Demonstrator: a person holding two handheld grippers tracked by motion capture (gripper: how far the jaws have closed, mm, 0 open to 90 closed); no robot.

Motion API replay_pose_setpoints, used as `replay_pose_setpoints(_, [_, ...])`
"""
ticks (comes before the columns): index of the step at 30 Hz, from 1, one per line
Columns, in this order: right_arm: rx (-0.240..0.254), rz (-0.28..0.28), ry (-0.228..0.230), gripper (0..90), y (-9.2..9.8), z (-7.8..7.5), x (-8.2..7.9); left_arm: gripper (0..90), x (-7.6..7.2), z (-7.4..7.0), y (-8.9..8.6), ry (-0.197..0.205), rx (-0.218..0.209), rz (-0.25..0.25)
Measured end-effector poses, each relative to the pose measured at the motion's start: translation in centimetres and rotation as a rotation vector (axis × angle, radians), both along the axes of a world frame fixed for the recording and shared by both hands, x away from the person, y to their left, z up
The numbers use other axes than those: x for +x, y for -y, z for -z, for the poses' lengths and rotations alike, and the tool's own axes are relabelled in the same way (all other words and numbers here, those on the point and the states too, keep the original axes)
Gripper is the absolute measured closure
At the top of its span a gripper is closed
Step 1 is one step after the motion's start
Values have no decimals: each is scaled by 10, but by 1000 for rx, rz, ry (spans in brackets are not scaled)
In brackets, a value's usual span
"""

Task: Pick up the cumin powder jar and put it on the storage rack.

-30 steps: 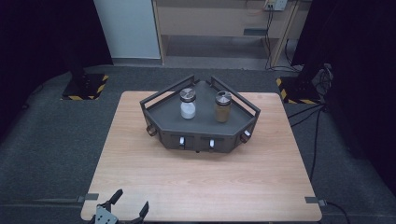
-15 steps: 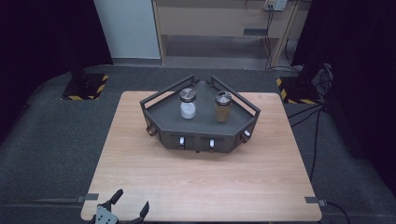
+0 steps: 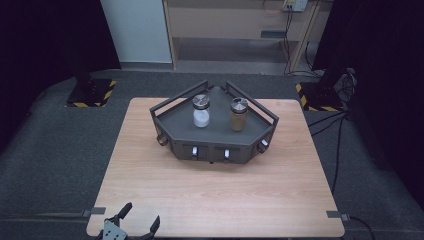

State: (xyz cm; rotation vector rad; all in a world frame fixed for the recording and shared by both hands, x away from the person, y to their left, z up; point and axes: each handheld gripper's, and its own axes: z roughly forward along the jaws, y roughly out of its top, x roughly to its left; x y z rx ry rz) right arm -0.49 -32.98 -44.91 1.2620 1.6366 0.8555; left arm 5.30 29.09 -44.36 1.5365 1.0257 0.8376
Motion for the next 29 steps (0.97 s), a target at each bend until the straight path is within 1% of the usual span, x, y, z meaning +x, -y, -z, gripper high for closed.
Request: replay_pose_setpoints(29, [2,8,0,82,1,0,-3,64,1,0,0,2,-5,2])
